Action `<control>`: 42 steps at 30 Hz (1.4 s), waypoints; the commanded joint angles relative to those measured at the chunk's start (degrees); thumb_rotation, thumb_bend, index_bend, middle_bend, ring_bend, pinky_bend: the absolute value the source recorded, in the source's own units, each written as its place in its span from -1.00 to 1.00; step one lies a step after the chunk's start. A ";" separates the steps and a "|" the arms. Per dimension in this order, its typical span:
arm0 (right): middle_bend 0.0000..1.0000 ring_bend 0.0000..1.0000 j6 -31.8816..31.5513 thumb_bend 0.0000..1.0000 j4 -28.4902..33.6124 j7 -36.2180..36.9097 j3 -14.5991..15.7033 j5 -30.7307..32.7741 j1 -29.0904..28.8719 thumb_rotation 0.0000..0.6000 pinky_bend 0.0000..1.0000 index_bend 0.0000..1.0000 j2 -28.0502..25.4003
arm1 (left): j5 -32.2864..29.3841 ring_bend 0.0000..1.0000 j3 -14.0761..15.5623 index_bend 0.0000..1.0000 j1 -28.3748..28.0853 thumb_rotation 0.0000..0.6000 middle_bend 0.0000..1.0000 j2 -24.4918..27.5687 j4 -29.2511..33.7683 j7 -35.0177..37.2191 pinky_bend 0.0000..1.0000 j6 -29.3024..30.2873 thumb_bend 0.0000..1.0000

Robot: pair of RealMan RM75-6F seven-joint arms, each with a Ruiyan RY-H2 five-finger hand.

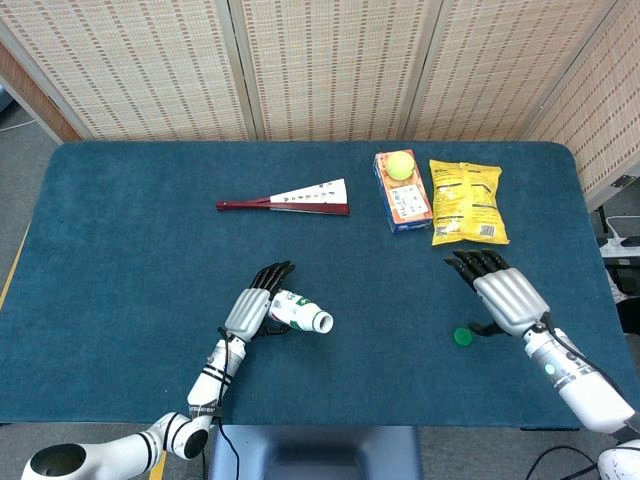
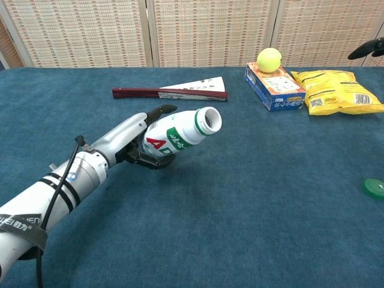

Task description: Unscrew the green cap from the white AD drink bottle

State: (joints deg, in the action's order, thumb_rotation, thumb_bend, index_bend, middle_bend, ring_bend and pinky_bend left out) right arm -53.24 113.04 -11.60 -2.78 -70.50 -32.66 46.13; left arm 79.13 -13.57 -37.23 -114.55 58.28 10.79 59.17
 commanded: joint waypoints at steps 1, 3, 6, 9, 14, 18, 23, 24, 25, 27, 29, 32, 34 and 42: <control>-1.00 -1.00 0.07 -0.78 0.15 -0.20 -0.07 -0.01 0.07 1.00 -1.00 -1.00 0.03 | -1.53 -1.00 1.14 -1.00 -0.47 1.00 -1.00 2.68 2.38 -5.78 -1.00 -2.14 -0.26; -1.00 -1.00 0.10 -0.78 0.20 -0.39 -0.12 0.07 0.15 1.00 -1.00 -1.00 0.06 | -1.75 -1.00 1.67 -1.00 -0.78 1.00 -1.00 3.74 3.50 -8.78 -1.00 -2.88 -0.30; -1.00 -1.00 0.20 -0.78 0.15 -0.35 -0.22 0.23 0.32 1.00 -1.00 -1.00 0.12 | -2.78 -1.00 2.11 -1.00 -1.54 1.00 -1.00 6.59 7.58 -13.05 -1.00 -5.16 -0.34; -1.00 -1.00 0.31 -0.78 -0.03 -0.08 -0.27 0.15 0.49 1.00 -1.00 -1.00 0.16 | -5.05 -1.00 1.39 -1.00 -2.11 1.00 -1.00 9.72 13.19 -13.38 -1.00 -8.11 -0.39; -1.00 -1.00 0.64 -0.78 -0.16 0.65 -0.35 -0.32 0.74 1.00 -1.00 -1.00 0.04 | -9.72 -1.00 -0.48 -1.00 -2.72 1.00 -1.00 14.37 21.52 -12.31 -1.00 -11.53 -0.42; -1.00 -1.00 0.42 -0.78 0.31 0.86 -0.57 -0.59 0.99 1.00 -1.00 -1.00 -0.64 | -9.91 -1.00 -0.58 -1.00 -2.80 1.00 -1.00 15.08 22.93 -12.25 -1.00 -10.46 -0.43; -1.00 -1.00 -2.43 -0.78 1.47 -0.04 -0.56 -1.40 2.64 1.00 -1.00 -1.00 -1.86 | -6.95 -1.00 -0.51 -1.00 -1.98 1.00 -1.00 17.14 25.57 -11.07 -1.00 -6.45 -0.45; -1.00 -1.00 -3.63 -0.78 1.87 -0.52 -0.36 -1.78 3.38 1.00 -1.00 -1.00 -2.12 | -5.85 -1.00 -0.26 -1.00 -1.55 1.00 -1.00 18.17 26.66 -10.76 -1.00 -5.42 -0.45; -1.00 -1.00 -5.08 -0.78 2.34 -1.03 -0.08 -2.20 4.31 1.00 -1.00 -1.00 -2.37 | -4.56 -1.00 0.11 -1.00 -1.00 1.00 -1.00 19.40 27.90 -10.47 -1.00 -4.21 -0.44; -1.00 -1.00 -9.90 -0.78 3.28 -2.12 0.73 -3.77 7.33 1.00 -1.00 -1.00 -2.45 | -1.21 -1.00 1.69 -1.00 0.78 1.00 -1.00 23.25 31.57 -9.92 -1.00 -1.33 -0.42; -1.00 -1.00 -16.15 -0.78 3.15 -3.48 2.11 -6.96 11.34 1.00 -1.00 -1.00 -1.39 | 2.45 -1.00 4.41 -1.00 3.25 1.00 -1.00 28.26 35.77 -9.62 -1.00 1.55 -0.40; -1.00 -1.00 -24.99 -0.78 0.88 -5.23 4.74 -11.57 17.78 1.00 -1.00 -1.00 1.95 | 9.20 -1.00 10.58 -1.00 8.09 1.00 -1.00 35.60 39.34 -11.71 -1.00 7.31 -0.37; -1.00 -1.00 -30.99 -0.78 -2.26 -5.89 6.26 -13.76 22.39 1.00 -1.00 -1.00 5.69 | 13.89 -1.00 15.59 -1.00 12.41 1.00 -1.00 39.67 39.51 -14.66 -1.00 12.49 -0.34; -1.00 -1.00 -42.06 -0.78 -13.03 -6.10 7.11 -14.34 32.10 1.00 -1.00 -1.00 16.37 | 18.61 -1.00 21.22 -1.00 29.04 1.00 -1.00 38.85 28.36 -21.87 -1.00 35.03 -0.30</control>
State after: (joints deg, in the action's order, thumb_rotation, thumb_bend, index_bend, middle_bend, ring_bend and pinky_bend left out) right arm -93.20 102.46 -17.10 3.55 -83.54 -2.86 60.42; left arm 95.15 4.58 -15.83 -76.03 92.23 -7.09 85.73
